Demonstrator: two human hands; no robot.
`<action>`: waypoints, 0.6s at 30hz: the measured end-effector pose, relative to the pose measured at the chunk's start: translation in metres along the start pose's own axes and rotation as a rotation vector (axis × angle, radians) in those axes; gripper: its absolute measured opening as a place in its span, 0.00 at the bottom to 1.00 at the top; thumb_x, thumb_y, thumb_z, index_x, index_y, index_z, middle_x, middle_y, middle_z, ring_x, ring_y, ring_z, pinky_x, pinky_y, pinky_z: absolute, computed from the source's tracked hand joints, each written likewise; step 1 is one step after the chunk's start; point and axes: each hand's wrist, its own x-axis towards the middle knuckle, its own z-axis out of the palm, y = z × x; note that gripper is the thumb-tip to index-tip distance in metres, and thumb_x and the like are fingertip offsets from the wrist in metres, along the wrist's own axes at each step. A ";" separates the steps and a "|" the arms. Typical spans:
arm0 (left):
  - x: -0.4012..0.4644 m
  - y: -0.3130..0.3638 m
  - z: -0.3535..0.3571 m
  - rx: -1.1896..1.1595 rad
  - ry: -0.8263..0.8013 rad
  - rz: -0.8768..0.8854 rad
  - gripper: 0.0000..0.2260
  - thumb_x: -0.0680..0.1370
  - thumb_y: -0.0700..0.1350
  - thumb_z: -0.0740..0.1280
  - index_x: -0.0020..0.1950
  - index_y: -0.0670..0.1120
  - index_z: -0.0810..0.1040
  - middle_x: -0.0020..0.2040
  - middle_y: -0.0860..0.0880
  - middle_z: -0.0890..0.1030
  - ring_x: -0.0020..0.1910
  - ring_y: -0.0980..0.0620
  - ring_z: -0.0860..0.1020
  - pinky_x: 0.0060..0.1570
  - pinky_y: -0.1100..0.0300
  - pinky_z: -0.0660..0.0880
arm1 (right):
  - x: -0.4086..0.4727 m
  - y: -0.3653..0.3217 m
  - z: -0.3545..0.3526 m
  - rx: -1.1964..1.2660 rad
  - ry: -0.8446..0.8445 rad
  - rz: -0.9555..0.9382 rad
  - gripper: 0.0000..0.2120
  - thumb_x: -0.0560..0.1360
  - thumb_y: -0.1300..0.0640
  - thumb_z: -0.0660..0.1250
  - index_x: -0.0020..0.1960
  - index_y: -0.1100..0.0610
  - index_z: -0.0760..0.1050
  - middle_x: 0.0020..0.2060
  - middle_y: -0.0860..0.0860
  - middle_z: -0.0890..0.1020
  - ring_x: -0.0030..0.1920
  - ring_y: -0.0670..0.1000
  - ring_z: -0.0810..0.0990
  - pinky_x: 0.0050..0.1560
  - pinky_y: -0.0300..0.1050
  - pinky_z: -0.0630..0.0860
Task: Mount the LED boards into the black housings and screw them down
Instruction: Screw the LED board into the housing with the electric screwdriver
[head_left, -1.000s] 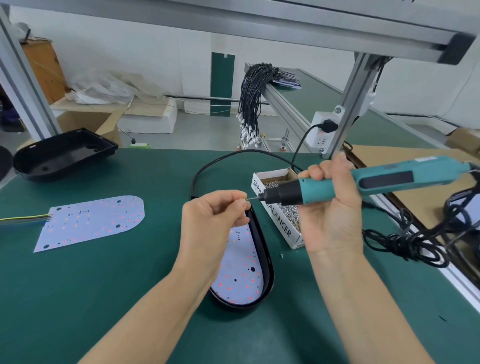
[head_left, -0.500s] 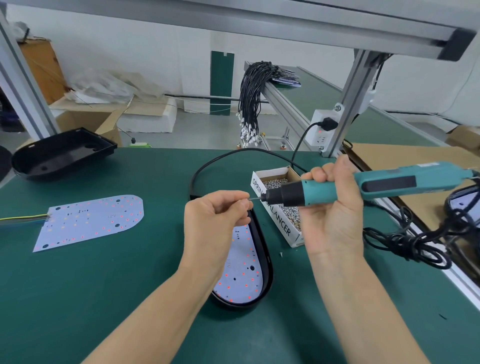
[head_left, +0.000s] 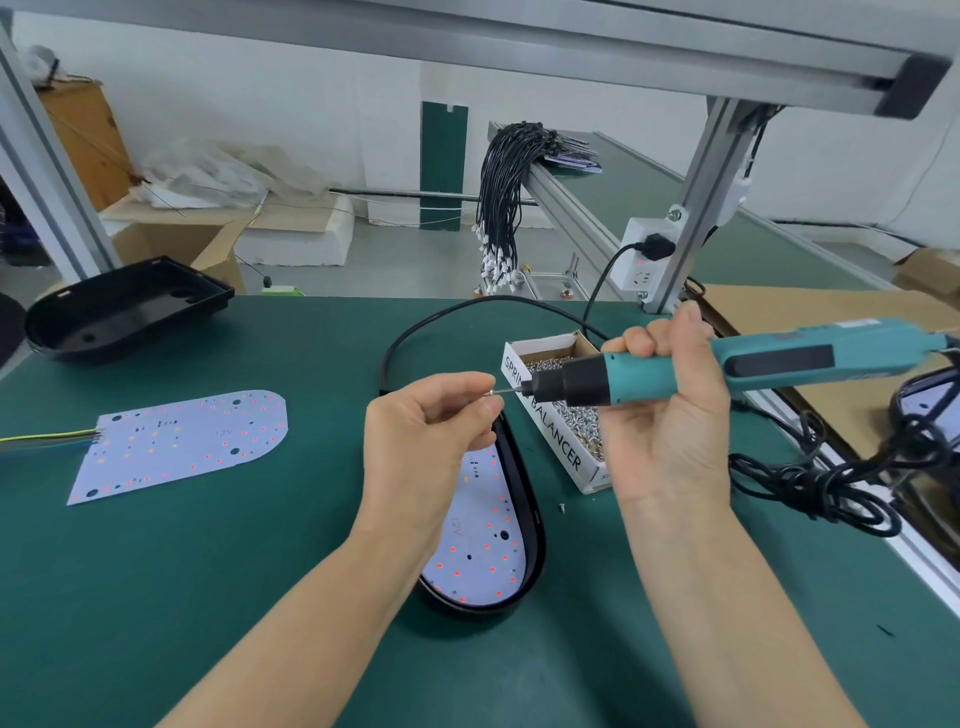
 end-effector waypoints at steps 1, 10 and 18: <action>0.000 0.000 0.000 -0.002 -0.001 0.000 0.10 0.72 0.33 0.72 0.40 0.48 0.84 0.32 0.52 0.83 0.32 0.57 0.79 0.37 0.66 0.78 | 0.000 0.000 0.000 -0.003 -0.001 0.000 0.09 0.71 0.59 0.68 0.39 0.53 0.67 0.31 0.47 0.70 0.31 0.45 0.72 0.40 0.39 0.75; -0.001 0.002 -0.001 -0.010 -0.075 -0.022 0.16 0.69 0.27 0.71 0.49 0.46 0.82 0.35 0.50 0.84 0.34 0.56 0.79 0.35 0.67 0.77 | -0.001 0.000 0.000 -0.020 0.025 0.000 0.10 0.71 0.58 0.69 0.39 0.53 0.68 0.30 0.47 0.70 0.30 0.45 0.72 0.41 0.39 0.76; -0.002 0.008 -0.015 0.059 -0.033 -0.004 0.26 0.63 0.30 0.74 0.57 0.49 0.79 0.42 0.51 0.84 0.33 0.57 0.75 0.34 0.66 0.75 | -0.002 -0.004 -0.001 -0.014 0.034 0.020 0.10 0.70 0.58 0.69 0.39 0.53 0.67 0.30 0.46 0.70 0.30 0.44 0.72 0.41 0.39 0.76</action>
